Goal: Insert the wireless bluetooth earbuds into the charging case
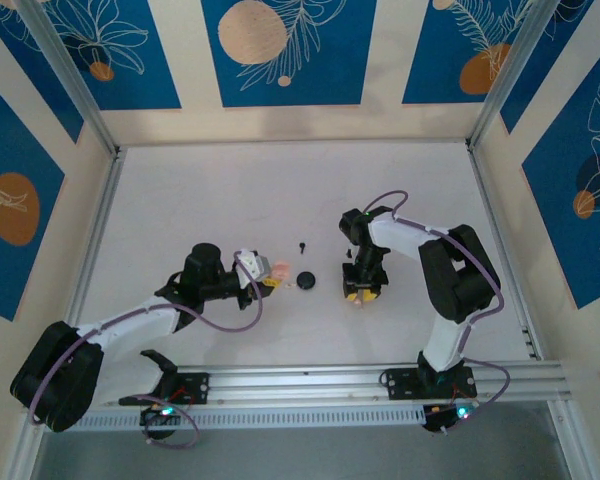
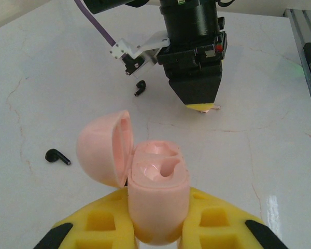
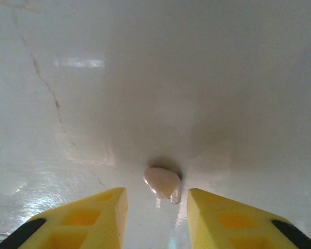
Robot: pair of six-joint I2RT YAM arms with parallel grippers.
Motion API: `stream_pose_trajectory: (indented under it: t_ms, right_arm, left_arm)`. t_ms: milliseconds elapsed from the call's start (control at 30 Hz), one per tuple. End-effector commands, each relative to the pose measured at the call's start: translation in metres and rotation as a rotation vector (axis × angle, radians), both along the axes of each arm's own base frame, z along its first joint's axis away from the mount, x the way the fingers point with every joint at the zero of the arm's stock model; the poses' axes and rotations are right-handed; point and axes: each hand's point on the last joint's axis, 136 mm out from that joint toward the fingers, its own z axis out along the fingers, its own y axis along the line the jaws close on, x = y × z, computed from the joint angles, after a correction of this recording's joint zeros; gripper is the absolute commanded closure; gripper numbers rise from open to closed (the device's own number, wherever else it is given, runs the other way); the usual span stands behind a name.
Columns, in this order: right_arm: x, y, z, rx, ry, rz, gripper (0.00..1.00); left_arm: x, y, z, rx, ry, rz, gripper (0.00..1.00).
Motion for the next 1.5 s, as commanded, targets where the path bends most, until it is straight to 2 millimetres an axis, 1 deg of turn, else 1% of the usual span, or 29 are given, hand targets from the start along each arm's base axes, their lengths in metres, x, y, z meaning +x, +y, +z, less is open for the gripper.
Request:
stream_pose_trajectory:
  t_ms: [0, 200, 300, 533, 667, 833, 967, 1133, 1267, 1467]
  right_arm:
    - [-0.007, -0.002, -0.007, -0.005, 0.042, 0.002, 0.65]
    - [-0.009, -0.006, -0.013, -0.031, 0.053, 0.003, 0.65]
    - [-0.008, -0.005, -0.015, -0.027, 0.052, 0.001, 0.68]
    - [-0.010, -0.007, -0.019, -0.035, 0.058, -0.004, 0.71]
    - [-0.007, -0.007, -0.018, -0.034, 0.034, -0.005, 0.74]
    - [0.000, -0.007, -0.015, -0.029, -0.028, -0.010, 0.76]
    - [0.008, -0.004, -0.009, -0.003, -0.101, -0.033, 0.77]
    - [0.019, 0.003, 0.002, 0.055, -0.214, -0.067, 0.77]
    - [0.030, 0.012, 0.014, 0.131, -0.324, -0.104, 0.77]
    - [0.048, 0.027, 0.038, 0.267, -0.486, -0.156, 0.77]
  left_arm:
    - [0.001, -0.006, 0.015, -0.029, -0.018, -0.013, 0.85]
    - [0.001, -0.006, 0.015, -0.029, -0.016, -0.014, 0.85]
    - [0.001, -0.006, 0.016, -0.028, -0.016, -0.015, 0.85]
    - [0.001, -0.005, 0.015, -0.023, -0.009, -0.013, 0.86]
    - [0.001, -0.005, 0.014, -0.022, -0.008, -0.011, 0.85]
    - [0.002, -0.006, 0.012, -0.019, -0.006, -0.009, 0.85]
    - [0.006, -0.009, 0.008, -0.032, -0.007, -0.001, 0.86]
    - [0.009, -0.017, 0.006, -0.054, -0.013, -0.009, 0.86]
    - [0.012, -0.026, 0.002, -0.066, -0.024, -0.013, 0.87]
    - [0.018, -0.041, -0.001, -0.096, -0.061, -0.003, 0.87]
